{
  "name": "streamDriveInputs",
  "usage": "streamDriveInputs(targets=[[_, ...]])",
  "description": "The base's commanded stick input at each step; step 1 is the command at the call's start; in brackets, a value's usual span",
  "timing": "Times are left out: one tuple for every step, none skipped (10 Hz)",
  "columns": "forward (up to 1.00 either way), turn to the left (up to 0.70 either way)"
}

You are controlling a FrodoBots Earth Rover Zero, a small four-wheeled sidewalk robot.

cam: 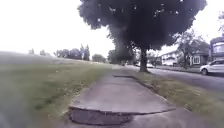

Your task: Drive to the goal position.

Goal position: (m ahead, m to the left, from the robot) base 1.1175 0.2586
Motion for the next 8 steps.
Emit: streamDriveInputs(targets=[[0.7,0.0],[0.7,0.0],[0.7,0.0],[0.7,0.0],[0.7,-0.26],[0.7,-0.22],[0.7,-0.04],[0.7,0.0]])
